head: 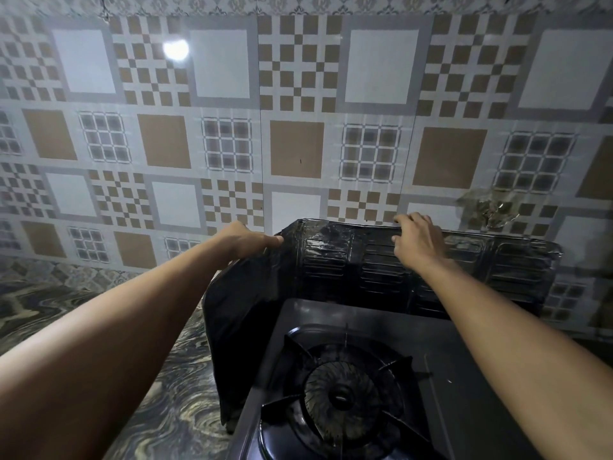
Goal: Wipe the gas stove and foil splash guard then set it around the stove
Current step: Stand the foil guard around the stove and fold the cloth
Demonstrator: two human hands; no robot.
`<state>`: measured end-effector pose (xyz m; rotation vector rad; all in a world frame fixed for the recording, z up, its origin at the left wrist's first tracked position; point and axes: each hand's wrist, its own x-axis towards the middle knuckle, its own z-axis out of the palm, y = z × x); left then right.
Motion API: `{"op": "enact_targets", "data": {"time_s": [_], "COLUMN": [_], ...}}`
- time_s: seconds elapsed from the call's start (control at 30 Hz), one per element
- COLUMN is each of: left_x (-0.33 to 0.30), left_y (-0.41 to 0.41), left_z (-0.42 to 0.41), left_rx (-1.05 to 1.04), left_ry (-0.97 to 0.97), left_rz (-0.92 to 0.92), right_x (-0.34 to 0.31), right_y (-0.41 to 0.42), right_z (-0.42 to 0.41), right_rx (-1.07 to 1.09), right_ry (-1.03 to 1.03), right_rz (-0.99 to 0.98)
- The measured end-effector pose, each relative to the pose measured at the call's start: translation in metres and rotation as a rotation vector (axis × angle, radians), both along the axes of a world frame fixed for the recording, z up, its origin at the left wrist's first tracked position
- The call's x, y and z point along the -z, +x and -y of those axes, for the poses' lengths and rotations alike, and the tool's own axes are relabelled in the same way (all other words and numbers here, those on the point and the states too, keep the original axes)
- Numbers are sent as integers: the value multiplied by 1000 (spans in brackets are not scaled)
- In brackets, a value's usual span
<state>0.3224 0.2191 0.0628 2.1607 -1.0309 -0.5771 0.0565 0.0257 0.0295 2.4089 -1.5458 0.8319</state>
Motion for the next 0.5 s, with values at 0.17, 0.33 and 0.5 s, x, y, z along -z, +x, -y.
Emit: {"op": "enact_targets", "data": {"time_s": [0.17, 0.33, 0.5], "left_x": [-10, -14, -13], "left_y": [4, 3, -2], "left_z": [-14, -32, -58], "left_rx": [-24, -13, 59], "left_ry": [38, 34, 183], "left_rz": [33, 31, 143], "right_x": [-9, -13, -15], "right_y": [29, 57, 87], "right_z": [-22, -48, -74], "right_rx": [-154, -269, -406], "right_ry": [25, 113, 199], "right_rz": [83, 55, -6]}}
